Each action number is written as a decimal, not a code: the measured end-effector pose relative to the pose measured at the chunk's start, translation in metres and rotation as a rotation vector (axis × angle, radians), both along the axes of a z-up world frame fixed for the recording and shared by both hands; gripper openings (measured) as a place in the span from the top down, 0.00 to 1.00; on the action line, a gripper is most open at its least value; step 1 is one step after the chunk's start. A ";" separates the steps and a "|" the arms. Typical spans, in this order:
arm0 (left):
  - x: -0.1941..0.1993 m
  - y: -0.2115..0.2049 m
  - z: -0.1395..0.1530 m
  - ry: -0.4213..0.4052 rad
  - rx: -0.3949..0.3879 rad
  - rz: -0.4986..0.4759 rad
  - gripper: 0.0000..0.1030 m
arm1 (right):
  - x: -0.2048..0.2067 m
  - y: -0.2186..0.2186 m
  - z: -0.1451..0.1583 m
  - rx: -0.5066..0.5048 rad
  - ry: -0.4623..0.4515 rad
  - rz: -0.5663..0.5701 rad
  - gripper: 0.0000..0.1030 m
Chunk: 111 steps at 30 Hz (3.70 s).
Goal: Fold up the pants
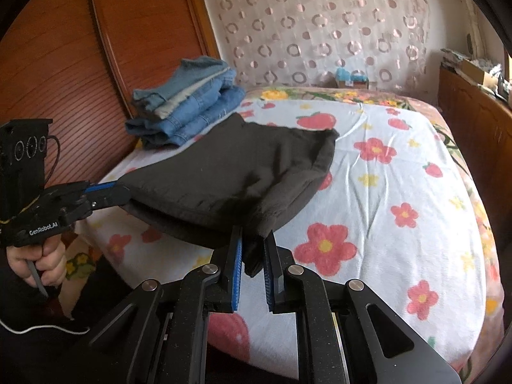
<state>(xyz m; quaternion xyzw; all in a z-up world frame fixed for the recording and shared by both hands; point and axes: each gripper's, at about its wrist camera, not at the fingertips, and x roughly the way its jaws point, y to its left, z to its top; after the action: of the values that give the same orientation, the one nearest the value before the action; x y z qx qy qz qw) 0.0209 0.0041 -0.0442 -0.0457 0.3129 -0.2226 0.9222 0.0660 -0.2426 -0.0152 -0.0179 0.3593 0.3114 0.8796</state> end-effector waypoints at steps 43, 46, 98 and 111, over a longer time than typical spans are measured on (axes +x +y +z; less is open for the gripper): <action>0.134 0.011 0.014 -0.007 0.028 0.036 0.90 | 0.123 0.021 0.013 -0.007 -0.058 0.010 0.91; 0.147 0.015 0.011 0.001 0.029 0.043 0.90 | 0.135 0.025 0.009 -0.015 -0.046 0.011 0.91; 0.120 0.031 -0.056 0.184 0.114 0.095 0.62 | 0.121 0.008 -0.046 -0.118 0.133 -0.038 0.64; 0.107 0.040 -0.045 0.148 0.075 0.105 0.95 | 0.108 0.002 -0.040 -0.113 0.093 -0.035 0.97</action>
<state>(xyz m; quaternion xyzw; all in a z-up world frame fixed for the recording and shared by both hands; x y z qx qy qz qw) 0.1276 0.0437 -0.0891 -0.0440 0.3854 -0.1581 0.9080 0.1740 -0.2409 -0.0551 -0.0465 0.4170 0.2756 0.8649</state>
